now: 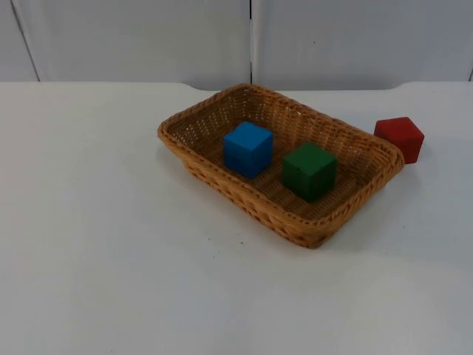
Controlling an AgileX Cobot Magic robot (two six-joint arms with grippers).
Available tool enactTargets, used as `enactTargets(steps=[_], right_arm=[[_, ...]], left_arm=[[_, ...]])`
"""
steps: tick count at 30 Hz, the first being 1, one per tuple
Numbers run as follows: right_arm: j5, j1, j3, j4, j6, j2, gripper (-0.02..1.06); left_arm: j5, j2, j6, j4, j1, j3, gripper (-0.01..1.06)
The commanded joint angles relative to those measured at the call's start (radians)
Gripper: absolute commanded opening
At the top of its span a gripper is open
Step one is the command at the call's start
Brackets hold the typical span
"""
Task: Pick up one cube with each hand and place exactly two cubes into the same basket, leaving the remaining cube outside.
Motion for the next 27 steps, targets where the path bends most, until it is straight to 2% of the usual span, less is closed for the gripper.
enactTargets(steps=[1,4,6,12,15,17,27], right_arm=[[0.038,-0.003,0.001,-0.048,0.040,-0.035,0.73],[0.076,-0.003,0.001,-0.135,0.141,-0.084,0.73],[0.098,-0.003,0.001,-0.169,0.173,-0.112,0.73],[0.149,-0.003,0.001,-0.190,0.185,-0.161,0.73],[0.172,-0.003,0.001,-0.192,0.185,-0.172,0.73],[0.194,-0.003,0.001,-0.196,0.185,-0.179,0.73],[0.247,-0.003,0.001,-0.257,0.237,-0.180,0.73]], left_arm=[[0.033,-0.034,-0.030,0.040,0.001,0.004,0.78],[0.071,-0.092,-0.088,0.094,0.001,0.012,0.78],[0.076,-0.136,-0.116,0.112,0.001,0.053,0.78],[0.081,-0.264,-0.186,0.130,0.001,0.199,0.78],[0.081,-0.267,-0.214,0.149,0.001,0.239,0.78],[0.102,-0.267,-0.237,0.177,0.001,0.252,0.78],[0.102,-0.267,-0.271,0.273,0.001,0.252,0.78]])
